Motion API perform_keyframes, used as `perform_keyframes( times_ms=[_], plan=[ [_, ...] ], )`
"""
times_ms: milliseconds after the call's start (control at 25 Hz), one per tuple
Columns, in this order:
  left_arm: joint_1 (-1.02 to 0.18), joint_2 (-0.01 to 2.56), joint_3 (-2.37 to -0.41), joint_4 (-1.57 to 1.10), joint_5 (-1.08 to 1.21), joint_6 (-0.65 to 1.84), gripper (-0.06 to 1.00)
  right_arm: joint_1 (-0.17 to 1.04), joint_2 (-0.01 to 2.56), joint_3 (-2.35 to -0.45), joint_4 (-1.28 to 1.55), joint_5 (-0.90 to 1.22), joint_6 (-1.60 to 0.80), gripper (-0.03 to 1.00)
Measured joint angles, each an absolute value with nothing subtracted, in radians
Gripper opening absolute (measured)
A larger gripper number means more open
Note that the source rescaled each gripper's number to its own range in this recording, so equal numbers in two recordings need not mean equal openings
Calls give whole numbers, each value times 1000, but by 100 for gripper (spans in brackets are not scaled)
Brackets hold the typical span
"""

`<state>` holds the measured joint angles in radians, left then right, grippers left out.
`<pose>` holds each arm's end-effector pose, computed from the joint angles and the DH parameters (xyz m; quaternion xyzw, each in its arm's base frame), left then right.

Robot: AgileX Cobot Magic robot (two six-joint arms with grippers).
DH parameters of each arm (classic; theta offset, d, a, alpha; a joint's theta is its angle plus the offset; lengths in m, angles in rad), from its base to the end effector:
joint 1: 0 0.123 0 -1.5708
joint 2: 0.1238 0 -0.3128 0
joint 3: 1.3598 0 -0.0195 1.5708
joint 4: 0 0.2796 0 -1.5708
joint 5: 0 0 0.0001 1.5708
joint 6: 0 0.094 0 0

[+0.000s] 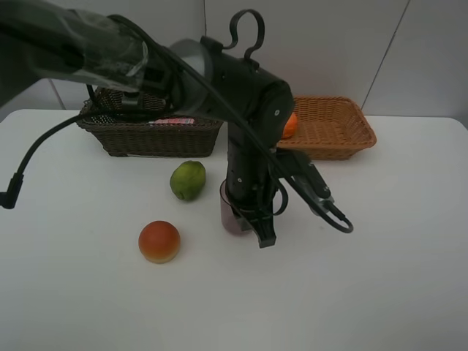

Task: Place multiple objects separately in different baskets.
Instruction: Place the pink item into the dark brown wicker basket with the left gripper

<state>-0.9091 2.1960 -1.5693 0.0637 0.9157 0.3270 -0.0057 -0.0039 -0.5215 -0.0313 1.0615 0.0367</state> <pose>0.2948 -0.3708 0.1319 0.5928 0.8029 0.0087 0.0629 -0.0084 -0.0025 0.2963 0.0188 0.8464 -0.0074 0.5321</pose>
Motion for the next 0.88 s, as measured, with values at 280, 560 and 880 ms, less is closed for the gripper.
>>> perform_keyframes(
  times_ms=[280, 560, 880],
  plan=[
    [-897, 2134, -1654, 62, 989, 200, 0, -6, -4, -522, -31, 1062, 37, 79],
    [-795, 2096, -1810, 82, 1082, 0, 0, -6, -4, -522, -31, 1062, 37, 79],
    [-651, 2095, -1930, 88, 1107, -80, 0, -6, -4, -522, -31, 1062, 37, 79]
  ],
)
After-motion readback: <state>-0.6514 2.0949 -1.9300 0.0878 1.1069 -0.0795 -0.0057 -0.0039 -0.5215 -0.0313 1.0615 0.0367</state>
